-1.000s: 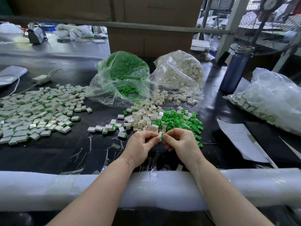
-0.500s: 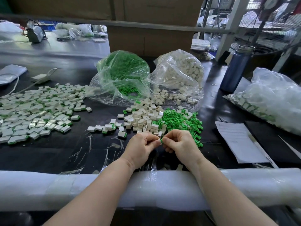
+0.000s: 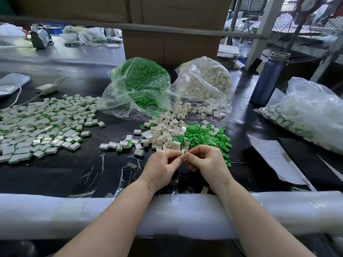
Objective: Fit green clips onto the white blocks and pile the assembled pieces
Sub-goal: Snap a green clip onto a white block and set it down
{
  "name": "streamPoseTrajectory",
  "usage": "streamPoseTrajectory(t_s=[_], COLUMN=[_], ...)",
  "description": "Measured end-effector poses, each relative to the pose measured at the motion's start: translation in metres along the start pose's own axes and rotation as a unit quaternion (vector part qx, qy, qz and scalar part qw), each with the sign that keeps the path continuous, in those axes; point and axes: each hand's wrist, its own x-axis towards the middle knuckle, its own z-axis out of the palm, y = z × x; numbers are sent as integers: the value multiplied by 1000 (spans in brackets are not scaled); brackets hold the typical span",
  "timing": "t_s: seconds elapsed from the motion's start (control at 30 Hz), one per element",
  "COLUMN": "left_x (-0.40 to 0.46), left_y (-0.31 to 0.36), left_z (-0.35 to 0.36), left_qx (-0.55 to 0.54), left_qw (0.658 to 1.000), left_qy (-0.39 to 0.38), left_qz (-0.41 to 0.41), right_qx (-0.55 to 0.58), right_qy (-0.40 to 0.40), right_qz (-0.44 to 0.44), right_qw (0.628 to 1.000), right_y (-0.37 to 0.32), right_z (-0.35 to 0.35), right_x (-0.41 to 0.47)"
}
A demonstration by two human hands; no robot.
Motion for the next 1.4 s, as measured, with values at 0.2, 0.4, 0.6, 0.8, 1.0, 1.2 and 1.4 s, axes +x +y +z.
streamPoseTrajectory(t_s=[0.2,0.4,0.6,0.8,1.0,1.2,1.4], left_x=[-2,-1,-2,-3,-3,-3,-1], left_y=[2,5,6,6,7,5,1], left_z=[-1,-3,-5,-3,-3,-3,-1], left_qx=[-26,-75,-83,-92,-80,-52,-34], left_qw=[999,997,996,995,995,996,996], left_qy=[12,9,-8,-40,-61,-68,-73], left_qz=[-23,-8,24,25,27,37,35], right_qx=[-3,-17,-65,-34,7,36,40], right_qy=[-24,-15,-93,-122,-121,-113,-106], right_qz=[-20,-27,-23,-4,5,23,26], right_qw=[1000,999,993,992,993,993,993], right_y=[-1,1,-1,-2,0,-1,-5], right_z=[1,1,4,0,-2,-1,0], right_x=[-1,0,0,0,0,0,-3])
